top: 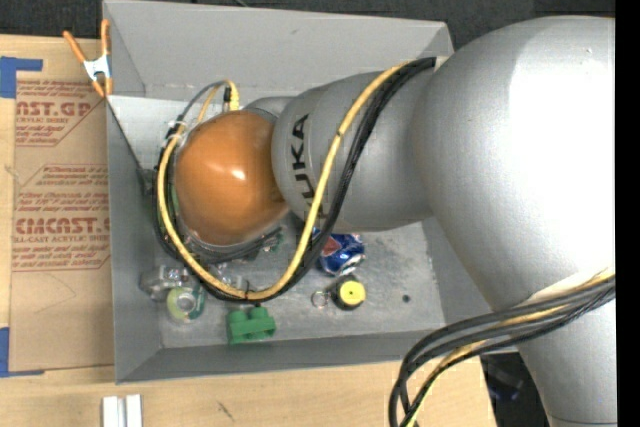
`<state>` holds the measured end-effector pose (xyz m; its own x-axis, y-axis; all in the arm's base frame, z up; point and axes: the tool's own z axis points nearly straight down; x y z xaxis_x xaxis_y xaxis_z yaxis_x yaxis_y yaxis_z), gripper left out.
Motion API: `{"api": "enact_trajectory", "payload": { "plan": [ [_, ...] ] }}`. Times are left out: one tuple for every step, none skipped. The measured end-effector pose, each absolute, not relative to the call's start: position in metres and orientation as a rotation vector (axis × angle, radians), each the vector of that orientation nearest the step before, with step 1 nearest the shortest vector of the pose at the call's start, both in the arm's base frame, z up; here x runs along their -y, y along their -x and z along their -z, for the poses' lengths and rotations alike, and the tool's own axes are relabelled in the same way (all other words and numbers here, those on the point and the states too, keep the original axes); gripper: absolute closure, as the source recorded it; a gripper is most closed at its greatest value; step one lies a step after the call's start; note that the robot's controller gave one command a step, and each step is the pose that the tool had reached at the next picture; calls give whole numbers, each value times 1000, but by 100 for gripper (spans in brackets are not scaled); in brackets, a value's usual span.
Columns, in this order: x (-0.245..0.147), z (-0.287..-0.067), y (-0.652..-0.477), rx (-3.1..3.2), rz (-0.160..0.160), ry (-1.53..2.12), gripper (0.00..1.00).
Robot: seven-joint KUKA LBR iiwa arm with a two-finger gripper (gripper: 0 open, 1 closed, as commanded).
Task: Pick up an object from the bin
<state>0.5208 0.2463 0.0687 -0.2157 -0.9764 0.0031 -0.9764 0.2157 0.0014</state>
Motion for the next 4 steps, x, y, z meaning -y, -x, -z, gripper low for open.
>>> {"api": "enact_trajectory", "payload": {
  "plan": [
    [-245, -69, -505, 2126, 4, -2314, 0],
    [-246, -70, -506, 2128, 5, -2313, 100],
    [-248, -112, -506, 2132, 0, -2314, 100],
    [-249, -113, -505, 2133, 5, -2310, 100]
  ]
}}
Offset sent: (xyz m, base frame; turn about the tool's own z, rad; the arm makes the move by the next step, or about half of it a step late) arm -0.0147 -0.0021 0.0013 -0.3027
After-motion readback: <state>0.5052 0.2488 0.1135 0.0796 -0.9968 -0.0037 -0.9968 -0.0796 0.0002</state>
